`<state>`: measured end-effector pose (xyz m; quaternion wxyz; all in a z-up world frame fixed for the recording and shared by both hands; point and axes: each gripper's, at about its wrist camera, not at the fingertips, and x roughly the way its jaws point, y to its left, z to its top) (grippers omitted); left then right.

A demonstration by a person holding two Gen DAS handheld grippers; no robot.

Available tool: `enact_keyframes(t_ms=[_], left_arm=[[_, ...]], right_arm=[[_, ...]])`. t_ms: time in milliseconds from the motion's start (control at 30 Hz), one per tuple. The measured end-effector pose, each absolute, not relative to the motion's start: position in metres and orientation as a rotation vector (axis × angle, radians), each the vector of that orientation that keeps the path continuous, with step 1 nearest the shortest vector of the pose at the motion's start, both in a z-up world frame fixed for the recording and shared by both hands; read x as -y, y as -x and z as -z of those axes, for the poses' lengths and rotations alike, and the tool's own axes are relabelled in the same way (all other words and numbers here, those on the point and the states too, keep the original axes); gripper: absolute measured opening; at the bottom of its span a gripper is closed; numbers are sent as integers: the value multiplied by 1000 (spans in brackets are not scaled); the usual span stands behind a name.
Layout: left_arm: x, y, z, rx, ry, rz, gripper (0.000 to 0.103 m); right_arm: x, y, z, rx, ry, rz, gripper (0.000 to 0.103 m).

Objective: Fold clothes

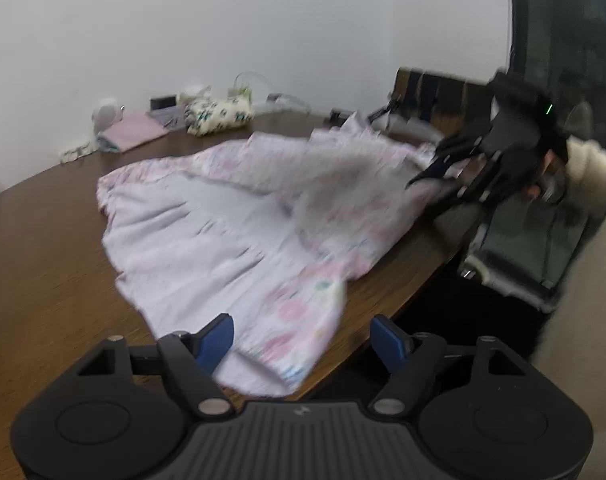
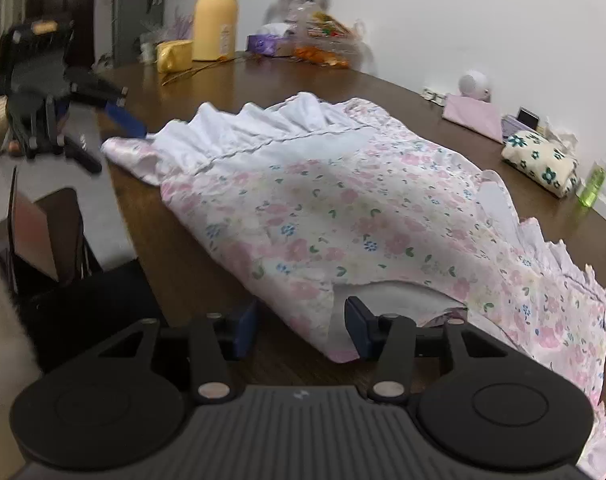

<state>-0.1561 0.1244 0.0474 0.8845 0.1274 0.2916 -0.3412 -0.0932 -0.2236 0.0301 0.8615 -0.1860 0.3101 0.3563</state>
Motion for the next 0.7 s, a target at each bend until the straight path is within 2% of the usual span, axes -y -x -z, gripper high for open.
enact_keyframes(t_ms=[67,100,167,233,367,533,700], left_arm=[[-130,152,-45,-610,-279,700,46],[-134,147,-45,-621,-257,701,41],[-146,136,-46,-638,-194,709,17],[-158,125,-48,-658,-151,725,5],[-170,116,-66,-614,-93,766,1],[-174,80,-96,-589,-52,789,1],[-162,14,-105,-602,-87,742,1]], right_arm=[[224,92,-31,-661,380,-752,38],[224,92,-31,-666,378,-759,33],[225,90,-31,-682,353,-770,18],[226,87,-31,-696,327,-772,13],[230,84,-34,-747,257,-800,4],[250,71,-61,-747,68,-901,4],[264,10,-85,-737,32,-842,4]])
